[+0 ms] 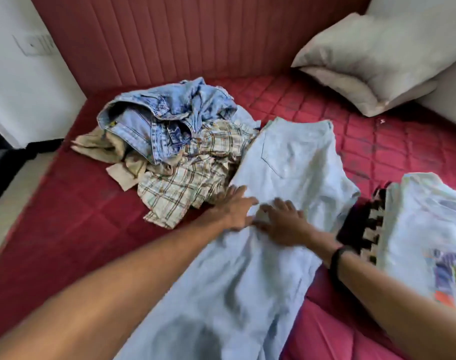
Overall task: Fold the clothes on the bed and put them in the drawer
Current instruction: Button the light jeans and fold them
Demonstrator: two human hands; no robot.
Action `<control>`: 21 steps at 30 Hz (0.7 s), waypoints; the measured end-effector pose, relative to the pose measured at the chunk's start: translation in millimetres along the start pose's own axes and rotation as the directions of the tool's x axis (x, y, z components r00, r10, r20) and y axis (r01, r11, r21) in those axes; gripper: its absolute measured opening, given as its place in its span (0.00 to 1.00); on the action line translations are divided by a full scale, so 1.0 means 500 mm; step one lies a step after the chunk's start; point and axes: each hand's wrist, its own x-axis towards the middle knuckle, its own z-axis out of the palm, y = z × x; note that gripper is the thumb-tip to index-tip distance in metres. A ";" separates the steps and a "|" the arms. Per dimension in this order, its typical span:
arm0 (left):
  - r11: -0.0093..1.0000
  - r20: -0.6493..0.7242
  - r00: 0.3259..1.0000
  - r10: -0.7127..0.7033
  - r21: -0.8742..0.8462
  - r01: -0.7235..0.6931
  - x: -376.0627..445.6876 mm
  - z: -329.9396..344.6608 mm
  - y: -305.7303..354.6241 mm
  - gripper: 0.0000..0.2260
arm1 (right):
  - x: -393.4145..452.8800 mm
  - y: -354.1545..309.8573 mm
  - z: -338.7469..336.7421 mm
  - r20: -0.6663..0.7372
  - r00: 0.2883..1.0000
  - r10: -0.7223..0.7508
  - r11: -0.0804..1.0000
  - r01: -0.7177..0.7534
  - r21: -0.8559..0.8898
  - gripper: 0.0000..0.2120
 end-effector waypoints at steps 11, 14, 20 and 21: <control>0.899 -0.284 0.854 -0.435 -0.191 0.394 -0.491 0.135 0.017 0.28 | -0.342 -0.125 0.125 -0.135 0.990 0.041 0.991 -0.023 0.133 0.34; 0.692 -0.020 0.785 -0.619 -0.488 0.533 -0.626 0.118 -0.043 0.30 | -0.452 -0.164 0.123 -0.200 0.893 0.403 0.697 -0.158 0.699 0.30; -0.115 0.439 0.880 -0.180 -0.898 0.425 -0.800 0.088 -0.039 0.27 | -0.651 -0.305 0.145 0.313 0.944 0.101 -0.221 -0.286 0.932 0.32; -0.193 0.459 0.878 -0.137 -0.882 0.431 -0.816 0.087 -0.035 0.28 | -0.667 -0.317 0.137 0.295 0.955 -0.026 -0.169 -0.295 0.941 0.33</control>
